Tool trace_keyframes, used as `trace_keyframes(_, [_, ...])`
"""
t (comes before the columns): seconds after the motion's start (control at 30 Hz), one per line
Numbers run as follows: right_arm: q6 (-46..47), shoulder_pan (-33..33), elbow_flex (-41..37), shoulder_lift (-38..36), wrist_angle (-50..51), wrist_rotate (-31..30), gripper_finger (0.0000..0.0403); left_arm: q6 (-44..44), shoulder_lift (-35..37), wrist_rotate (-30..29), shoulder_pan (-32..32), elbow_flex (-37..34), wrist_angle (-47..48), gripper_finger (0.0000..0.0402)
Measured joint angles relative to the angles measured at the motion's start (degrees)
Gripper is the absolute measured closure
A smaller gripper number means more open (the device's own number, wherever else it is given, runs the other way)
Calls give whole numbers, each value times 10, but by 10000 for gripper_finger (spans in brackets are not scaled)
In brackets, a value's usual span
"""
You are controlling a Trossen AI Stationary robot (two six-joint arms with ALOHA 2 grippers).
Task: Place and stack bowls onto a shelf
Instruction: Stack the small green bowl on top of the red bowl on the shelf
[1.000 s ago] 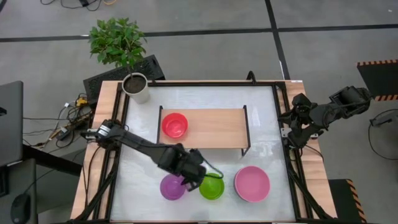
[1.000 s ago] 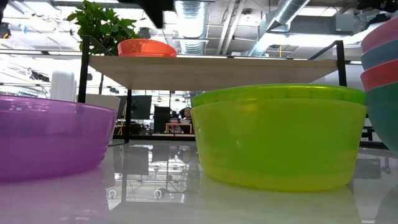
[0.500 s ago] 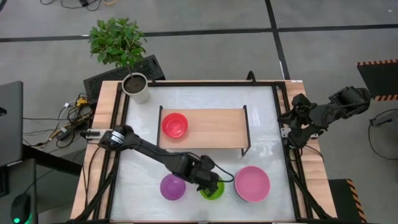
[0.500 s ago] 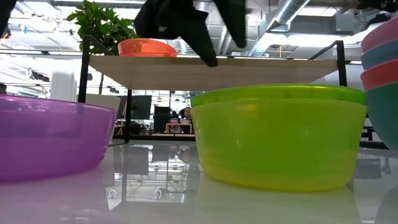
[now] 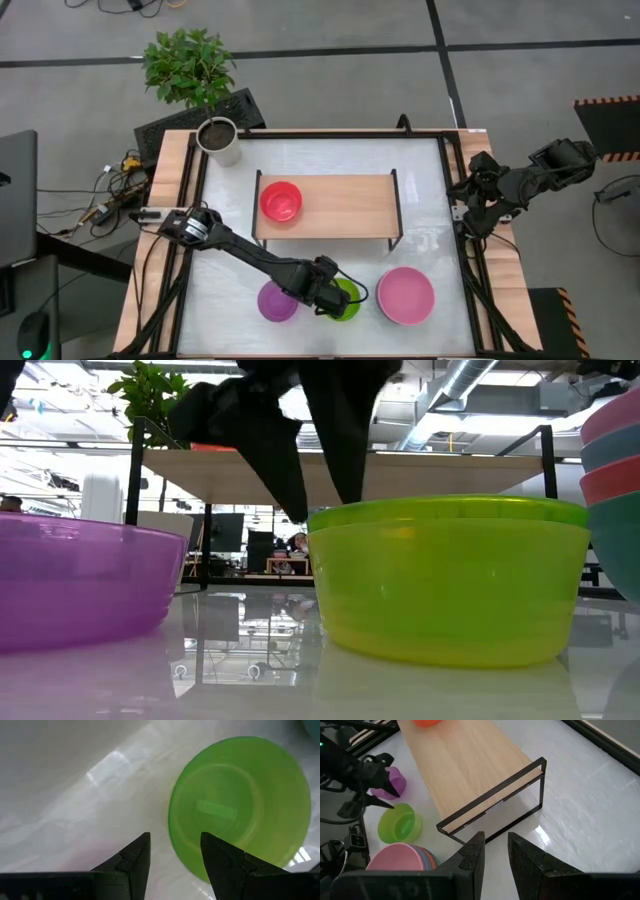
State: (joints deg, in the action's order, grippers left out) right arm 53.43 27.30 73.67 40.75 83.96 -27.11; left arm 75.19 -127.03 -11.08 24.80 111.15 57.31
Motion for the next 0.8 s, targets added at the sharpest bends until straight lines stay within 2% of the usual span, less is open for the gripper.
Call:
trace_keyframes(0.2, [-13, 0, 0, 0, 0, 1, 290, -3, 0, -16, -3, 0, 8, 249])
trace_keyframes(0.53, [-15, 0, 0, 0, 0, 1, 290, -39, -8, -2, -4, 0, 0, 299])
trace_keyframes(0.8, [-14, 0, 0, 0, 0, 1, 290, -51, -17, 5, -7, 0, 3, 303])
